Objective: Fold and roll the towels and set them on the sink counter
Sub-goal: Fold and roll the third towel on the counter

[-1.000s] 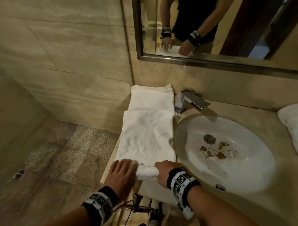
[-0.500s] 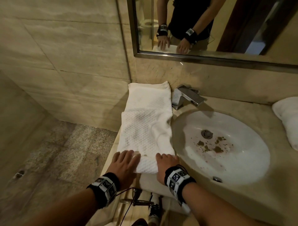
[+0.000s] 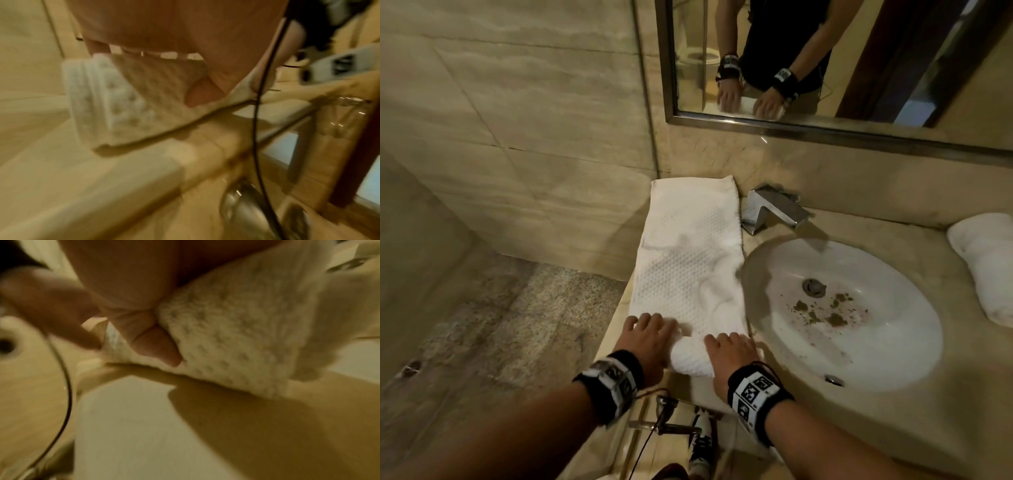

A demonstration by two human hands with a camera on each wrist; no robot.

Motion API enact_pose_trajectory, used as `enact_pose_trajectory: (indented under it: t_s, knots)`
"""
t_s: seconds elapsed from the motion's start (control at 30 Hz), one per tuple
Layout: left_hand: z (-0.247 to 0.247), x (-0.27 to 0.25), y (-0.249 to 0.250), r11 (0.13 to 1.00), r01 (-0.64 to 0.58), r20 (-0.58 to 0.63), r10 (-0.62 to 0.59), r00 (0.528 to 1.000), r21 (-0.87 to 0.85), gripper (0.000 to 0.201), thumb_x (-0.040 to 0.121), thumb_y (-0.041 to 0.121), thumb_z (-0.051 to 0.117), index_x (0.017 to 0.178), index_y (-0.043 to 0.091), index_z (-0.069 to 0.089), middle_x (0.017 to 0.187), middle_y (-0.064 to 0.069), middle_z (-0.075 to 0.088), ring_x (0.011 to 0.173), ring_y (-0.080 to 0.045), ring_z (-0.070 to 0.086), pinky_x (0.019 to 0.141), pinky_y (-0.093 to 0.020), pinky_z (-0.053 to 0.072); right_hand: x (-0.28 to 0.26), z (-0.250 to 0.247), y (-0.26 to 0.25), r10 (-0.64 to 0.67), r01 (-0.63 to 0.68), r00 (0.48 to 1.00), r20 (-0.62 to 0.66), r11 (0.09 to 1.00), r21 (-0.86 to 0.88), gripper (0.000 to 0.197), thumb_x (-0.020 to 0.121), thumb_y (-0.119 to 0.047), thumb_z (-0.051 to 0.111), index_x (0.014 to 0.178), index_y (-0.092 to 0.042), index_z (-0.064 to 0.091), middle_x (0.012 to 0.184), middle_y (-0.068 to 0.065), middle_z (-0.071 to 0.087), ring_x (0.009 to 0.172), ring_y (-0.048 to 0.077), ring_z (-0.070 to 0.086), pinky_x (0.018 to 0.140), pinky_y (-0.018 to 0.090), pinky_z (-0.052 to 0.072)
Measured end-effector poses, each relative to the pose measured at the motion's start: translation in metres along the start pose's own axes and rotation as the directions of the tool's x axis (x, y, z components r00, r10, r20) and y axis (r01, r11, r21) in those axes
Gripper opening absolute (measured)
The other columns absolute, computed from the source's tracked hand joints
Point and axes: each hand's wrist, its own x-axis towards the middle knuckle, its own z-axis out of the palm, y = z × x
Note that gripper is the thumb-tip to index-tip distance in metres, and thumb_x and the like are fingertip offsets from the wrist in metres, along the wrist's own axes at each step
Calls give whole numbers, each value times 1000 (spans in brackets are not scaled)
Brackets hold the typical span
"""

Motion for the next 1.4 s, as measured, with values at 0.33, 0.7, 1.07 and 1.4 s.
enact_pose_trajectory:
  t_s: [0.33, 0.7, 1.07, 1.4]
  knots:
    - [-14, 17, 3, 995, 25, 31, -22, 999, -97, 42, 83, 30, 50, 124, 25, 40, 122, 0, 56, 115, -25, 49, 97, -44, 34, -1, -17, -9, 81, -84, 995, -59, 996, -44, 83, 74, -19, 67, 143, -22, 21, 134, 11, 36, 123, 33, 36, 101, 51, 31]
    - [22, -18, 2, 994, -81, -69, 86, 994, 66, 88, 67, 41, 61, 141, 26, 16, 130, -10, 48, 116, -32, 47, 103, -50, 34, 4, -15, 1, 51, -51, 999, -17, 999, -7, 61, 79, -20, 64, 132, -17, 34, 128, 8, 49, 119, 29, 45, 100, 46, 36]
    - [-20, 25, -1, 994, 8, 131, 6, 991, -107, 55, 81, 36, 53, 133, 27, 36, 131, 0, 51, 121, -26, 46, 102, -44, 35, 2, -3, -10, 93, -99, 993, -69, 991, -87, 92, 72, -15, 68, 146, -20, 14, 138, 12, 35, 125, 33, 34, 108, 54, 21]
    - [0, -2, 9, 999, -23, -55, 21, 998, -26, 66, 72, 26, 63, 131, 26, 34, 124, 0, 51, 114, -25, 47, 101, -43, 34, 13, -24, 11, 21, -24, 998, 59, 998, 62, 65, 75, -30, 63, 132, -22, 34, 127, 8, 51, 119, 31, 49, 99, 46, 38]
